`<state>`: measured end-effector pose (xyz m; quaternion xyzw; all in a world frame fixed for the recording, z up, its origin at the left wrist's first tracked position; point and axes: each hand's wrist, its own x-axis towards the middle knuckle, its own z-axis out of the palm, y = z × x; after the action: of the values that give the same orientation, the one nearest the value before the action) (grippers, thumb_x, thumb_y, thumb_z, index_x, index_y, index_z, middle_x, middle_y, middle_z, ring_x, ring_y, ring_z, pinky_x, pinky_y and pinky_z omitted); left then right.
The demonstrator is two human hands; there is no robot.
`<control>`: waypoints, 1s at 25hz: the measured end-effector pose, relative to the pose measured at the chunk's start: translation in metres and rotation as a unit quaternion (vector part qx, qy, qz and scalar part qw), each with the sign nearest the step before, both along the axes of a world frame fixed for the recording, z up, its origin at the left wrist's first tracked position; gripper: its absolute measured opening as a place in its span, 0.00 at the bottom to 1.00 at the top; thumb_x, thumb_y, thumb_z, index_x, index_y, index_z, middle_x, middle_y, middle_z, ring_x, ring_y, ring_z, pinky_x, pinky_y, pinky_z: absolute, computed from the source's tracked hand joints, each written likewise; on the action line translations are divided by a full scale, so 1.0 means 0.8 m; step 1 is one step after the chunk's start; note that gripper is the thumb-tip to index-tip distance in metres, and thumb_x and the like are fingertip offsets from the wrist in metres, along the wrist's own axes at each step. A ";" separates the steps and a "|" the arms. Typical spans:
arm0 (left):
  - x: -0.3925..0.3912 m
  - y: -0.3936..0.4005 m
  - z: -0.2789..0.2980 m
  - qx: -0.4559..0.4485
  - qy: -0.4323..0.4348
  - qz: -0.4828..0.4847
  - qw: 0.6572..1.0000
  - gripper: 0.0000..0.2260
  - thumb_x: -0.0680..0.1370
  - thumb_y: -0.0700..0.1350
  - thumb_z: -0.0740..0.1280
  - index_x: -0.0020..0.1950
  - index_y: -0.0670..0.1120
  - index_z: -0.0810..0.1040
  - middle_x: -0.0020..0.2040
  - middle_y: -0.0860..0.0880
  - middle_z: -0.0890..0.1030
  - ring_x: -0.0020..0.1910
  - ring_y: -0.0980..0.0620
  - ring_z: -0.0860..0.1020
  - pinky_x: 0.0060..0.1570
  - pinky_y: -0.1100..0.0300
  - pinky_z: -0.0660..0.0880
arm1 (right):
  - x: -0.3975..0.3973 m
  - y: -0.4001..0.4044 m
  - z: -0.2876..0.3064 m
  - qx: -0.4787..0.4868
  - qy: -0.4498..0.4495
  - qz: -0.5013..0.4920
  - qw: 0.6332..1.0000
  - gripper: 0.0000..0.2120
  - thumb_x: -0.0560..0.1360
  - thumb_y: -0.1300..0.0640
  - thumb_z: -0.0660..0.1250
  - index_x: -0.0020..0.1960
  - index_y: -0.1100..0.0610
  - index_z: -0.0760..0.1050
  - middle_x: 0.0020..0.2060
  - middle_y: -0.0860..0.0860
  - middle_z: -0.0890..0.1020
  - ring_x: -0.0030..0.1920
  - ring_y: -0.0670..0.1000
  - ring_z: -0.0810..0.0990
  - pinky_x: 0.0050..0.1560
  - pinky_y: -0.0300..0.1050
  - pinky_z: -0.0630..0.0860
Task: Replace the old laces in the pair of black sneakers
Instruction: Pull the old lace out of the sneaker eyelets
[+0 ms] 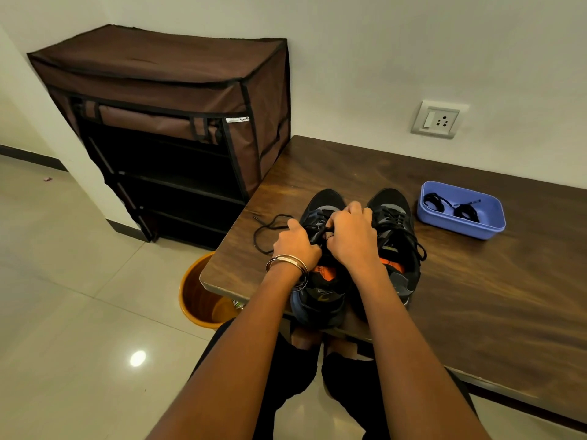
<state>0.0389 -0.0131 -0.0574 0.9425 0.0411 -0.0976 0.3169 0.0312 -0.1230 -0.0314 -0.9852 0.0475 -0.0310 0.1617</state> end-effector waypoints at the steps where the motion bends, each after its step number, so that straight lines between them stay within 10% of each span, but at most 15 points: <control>1: 0.000 -0.001 0.000 -0.002 0.001 0.004 1.000 0.22 0.74 0.46 0.67 0.64 0.41 0.64 0.60 0.38 0.76 0.58 0.36 0.76 0.53 0.48 0.73 | -0.001 0.002 0.002 -0.018 -0.009 0.008 1.000 0.08 0.76 0.58 0.69 0.55 0.56 0.81 0.60 0.55 0.73 0.64 0.59 0.69 0.59 0.58 0.75; 4: -0.001 -0.002 0.000 -0.002 0.004 0.014 1.000 0.22 0.75 0.45 0.67 0.65 0.41 0.64 0.61 0.37 0.75 0.59 0.36 0.76 0.54 0.48 0.73 | -0.003 -0.005 0.010 0.217 -0.012 -0.047 0.975 0.04 0.75 0.61 0.71 0.43 0.59 0.84 0.46 0.55 0.83 0.54 0.56 0.80 0.53 0.51 0.79; 7: -0.002 -0.003 0.001 0.004 0.004 0.021 1.000 0.22 0.75 0.45 0.67 0.65 0.40 0.64 0.61 0.37 0.75 0.60 0.35 0.75 0.56 0.47 0.73 | -0.011 -0.026 0.030 0.561 0.022 -0.162 0.811 0.10 0.74 0.67 0.68 0.37 0.58 0.83 0.40 0.51 0.84 0.52 0.53 0.82 0.53 0.51 0.77; 9: -0.003 -0.004 0.001 0.005 0.005 0.020 1.000 0.22 0.75 0.44 0.67 0.65 0.40 0.63 0.61 0.37 0.75 0.60 0.35 0.75 0.56 0.47 0.73 | -0.017 -0.036 0.033 0.625 0.041 -0.183 0.758 0.11 0.76 0.63 0.66 0.37 0.56 0.81 0.40 0.49 0.83 0.50 0.51 0.80 0.51 0.53 0.73; 14: -0.002 -0.001 0.002 -0.009 0.003 0.016 1.000 0.21 0.74 0.44 0.66 0.64 0.41 0.64 0.60 0.37 0.76 0.58 0.36 0.76 0.54 0.48 0.73 | -0.015 -0.029 0.022 0.244 -0.111 -0.108 0.957 0.07 0.78 0.55 0.67 0.52 0.58 0.79 0.51 0.53 0.77 0.56 0.54 0.76 0.57 0.52 0.73; 19: -0.002 -0.001 0.004 -0.012 0.007 0.016 1.000 0.21 0.74 0.44 0.66 0.63 0.41 0.64 0.58 0.38 0.76 0.55 0.36 0.76 0.51 0.50 0.73 | -0.005 0.003 0.014 -0.071 0.011 0.047 0.996 0.13 0.77 0.57 0.69 0.60 0.57 0.78 0.64 0.54 0.71 0.68 0.58 0.65 0.63 0.62 0.69; 21: -0.002 -0.001 0.004 -0.017 0.008 0.021 1.000 0.21 0.74 0.45 0.66 0.63 0.41 0.64 0.57 0.38 0.76 0.55 0.36 0.76 0.51 0.50 0.73 | -0.002 0.010 0.003 -0.057 0.007 0.030 0.998 0.08 0.76 0.58 0.69 0.55 0.58 0.80 0.61 0.55 0.74 0.65 0.59 0.69 0.61 0.62 0.72; 25: -0.002 -0.002 0.003 -0.023 0.011 0.031 0.999 0.21 0.74 0.45 0.66 0.64 0.41 0.64 0.58 0.37 0.76 0.56 0.36 0.76 0.51 0.50 0.73 | -0.005 -0.007 0.010 0.272 -0.035 -0.050 0.960 0.10 0.72 0.63 0.73 0.32 0.61 0.80 0.35 0.57 0.82 0.46 0.58 0.82 0.49 0.54 0.80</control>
<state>0.0371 -0.0147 -0.0550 0.9320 0.0716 -0.0990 0.3412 0.0270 -0.1284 -0.0231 -0.8986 0.0975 -0.0599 0.4236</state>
